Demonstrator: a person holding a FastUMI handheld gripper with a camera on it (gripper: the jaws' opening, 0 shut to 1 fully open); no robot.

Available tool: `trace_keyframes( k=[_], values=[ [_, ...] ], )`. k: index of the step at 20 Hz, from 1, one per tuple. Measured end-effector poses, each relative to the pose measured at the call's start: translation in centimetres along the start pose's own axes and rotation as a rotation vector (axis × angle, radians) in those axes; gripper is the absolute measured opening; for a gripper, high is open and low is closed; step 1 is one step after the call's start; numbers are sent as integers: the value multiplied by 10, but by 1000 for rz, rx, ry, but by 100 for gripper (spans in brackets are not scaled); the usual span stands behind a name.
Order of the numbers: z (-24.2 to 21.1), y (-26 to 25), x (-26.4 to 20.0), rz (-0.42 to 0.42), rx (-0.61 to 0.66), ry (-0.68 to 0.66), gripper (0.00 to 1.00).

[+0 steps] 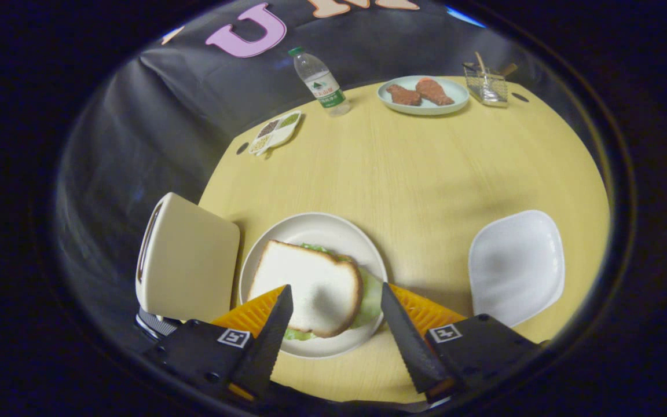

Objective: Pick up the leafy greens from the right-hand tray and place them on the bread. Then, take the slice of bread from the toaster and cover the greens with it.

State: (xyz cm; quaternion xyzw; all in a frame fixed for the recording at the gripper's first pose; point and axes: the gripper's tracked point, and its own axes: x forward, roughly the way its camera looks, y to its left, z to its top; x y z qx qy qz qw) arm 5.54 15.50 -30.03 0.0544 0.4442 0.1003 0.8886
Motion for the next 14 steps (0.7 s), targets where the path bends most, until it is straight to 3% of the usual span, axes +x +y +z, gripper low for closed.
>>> trace_keyframes(
  k=[1, 11, 14],
  values=[
    [4, -3, -7, -16, -16, -30, 100],
    [105, 7, -131, -96, -225, -555, 100],
    [125, 27, -168, -61, -254, -702, 100]
  ],
)
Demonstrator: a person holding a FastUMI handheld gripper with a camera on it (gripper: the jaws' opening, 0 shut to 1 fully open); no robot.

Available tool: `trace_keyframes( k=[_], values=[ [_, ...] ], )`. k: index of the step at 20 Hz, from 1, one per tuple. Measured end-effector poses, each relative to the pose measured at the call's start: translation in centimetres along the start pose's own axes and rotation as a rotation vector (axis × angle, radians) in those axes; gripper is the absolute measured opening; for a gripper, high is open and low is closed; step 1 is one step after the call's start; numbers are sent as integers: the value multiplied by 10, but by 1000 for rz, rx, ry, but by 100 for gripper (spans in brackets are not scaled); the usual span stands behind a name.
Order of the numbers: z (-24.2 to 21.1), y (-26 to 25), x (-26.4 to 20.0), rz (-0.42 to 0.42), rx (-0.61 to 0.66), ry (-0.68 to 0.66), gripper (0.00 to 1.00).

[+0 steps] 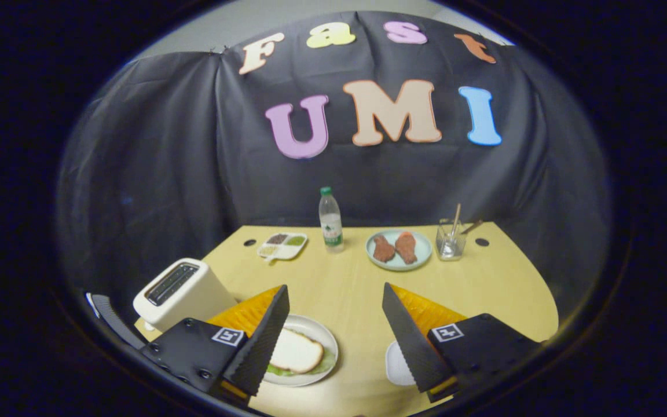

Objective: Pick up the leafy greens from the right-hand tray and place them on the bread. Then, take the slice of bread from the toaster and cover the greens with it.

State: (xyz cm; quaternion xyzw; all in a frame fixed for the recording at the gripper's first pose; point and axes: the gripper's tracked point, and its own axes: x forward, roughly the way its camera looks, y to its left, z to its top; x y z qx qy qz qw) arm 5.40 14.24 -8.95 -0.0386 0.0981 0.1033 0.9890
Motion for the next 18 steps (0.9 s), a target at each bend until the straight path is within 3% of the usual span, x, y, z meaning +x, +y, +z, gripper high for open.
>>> trace_keyframes(
  k=[4, 12, 18],
  values=[
    [41, -7, -18, 6, -63, -176, 100],
    [43, -28, -49, -38, -63, -202, 100],
    [46, -69, -74, -133, -117, -218, 100]
  ],
)
